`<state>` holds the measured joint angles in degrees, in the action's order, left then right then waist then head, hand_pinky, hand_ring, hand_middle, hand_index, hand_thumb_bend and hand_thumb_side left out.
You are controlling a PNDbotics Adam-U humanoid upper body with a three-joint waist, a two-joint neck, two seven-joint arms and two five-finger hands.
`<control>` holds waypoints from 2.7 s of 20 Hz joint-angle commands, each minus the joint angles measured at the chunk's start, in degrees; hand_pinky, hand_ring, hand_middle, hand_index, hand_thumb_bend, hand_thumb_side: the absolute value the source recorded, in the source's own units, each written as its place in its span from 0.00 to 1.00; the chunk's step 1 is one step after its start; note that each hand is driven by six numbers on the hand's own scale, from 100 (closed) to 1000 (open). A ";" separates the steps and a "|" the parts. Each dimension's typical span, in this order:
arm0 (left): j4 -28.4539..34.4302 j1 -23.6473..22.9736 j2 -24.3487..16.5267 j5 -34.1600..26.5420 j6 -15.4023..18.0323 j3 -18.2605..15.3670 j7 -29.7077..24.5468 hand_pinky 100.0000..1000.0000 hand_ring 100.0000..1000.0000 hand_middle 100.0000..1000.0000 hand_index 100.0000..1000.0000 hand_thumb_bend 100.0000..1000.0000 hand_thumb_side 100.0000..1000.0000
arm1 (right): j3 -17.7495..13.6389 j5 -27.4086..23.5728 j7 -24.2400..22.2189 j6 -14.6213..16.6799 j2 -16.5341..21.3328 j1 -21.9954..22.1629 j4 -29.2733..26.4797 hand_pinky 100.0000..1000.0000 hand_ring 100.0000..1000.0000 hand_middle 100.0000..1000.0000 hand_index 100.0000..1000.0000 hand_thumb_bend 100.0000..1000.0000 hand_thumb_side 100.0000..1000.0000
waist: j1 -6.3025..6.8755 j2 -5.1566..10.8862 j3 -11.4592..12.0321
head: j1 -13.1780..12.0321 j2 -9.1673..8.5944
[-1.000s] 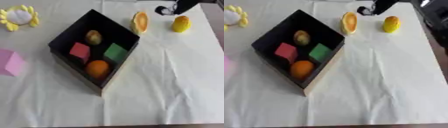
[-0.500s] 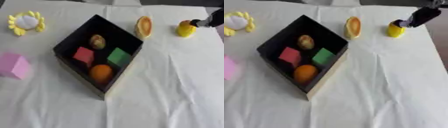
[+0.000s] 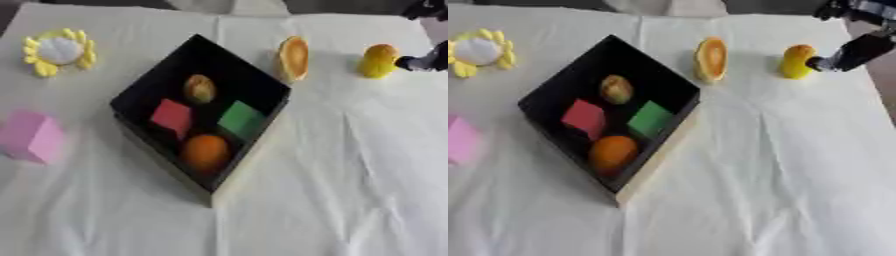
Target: Pick up objects on the table and place them in the box.
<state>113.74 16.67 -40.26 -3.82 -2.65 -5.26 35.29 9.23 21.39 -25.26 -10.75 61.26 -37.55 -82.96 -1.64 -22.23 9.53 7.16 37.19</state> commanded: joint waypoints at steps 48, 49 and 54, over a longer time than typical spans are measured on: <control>0.85 0.74 0.65 -1.03 -0.62 0.14 -0.52 0.79 0.69 0.69 0.87 0.05 0.53 | -0.06 4.13 7.81 -0.40 -6.65 -9.21 19.56 0.83 0.85 0.69 0.77 0.04 0.02 | 1.79 -3.28 1.51 | 1.05 -2.66; 0.85 0.69 0.69 -1.07 -0.68 0.13 -0.48 0.79 0.69 0.69 0.87 0.05 0.53 | -0.14 4.03 8.52 -0.72 -6.73 -9.22 19.57 0.81 0.80 0.59 0.67 0.00 0.00 | 1.79 -3.28 1.50 | 1.04 -2.60; 0.85 0.39 0.77 -1.20 -0.93 0.03 -0.25 0.79 0.69 0.69 0.87 0.04 0.53 | -0.38 1.29 13.22 -1.65 -6.31 -8.65 17.12 0.78 0.71 0.48 0.52 0.00 0.00 | 1.68 -3.15 1.21 | 0.83 -2.28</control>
<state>113.74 16.96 -38.31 -4.73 -3.38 -4.74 34.97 9.70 23.63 -13.23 -12.20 53.05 -45.65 -64.46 -0.73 -25.83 10.75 8.15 35.24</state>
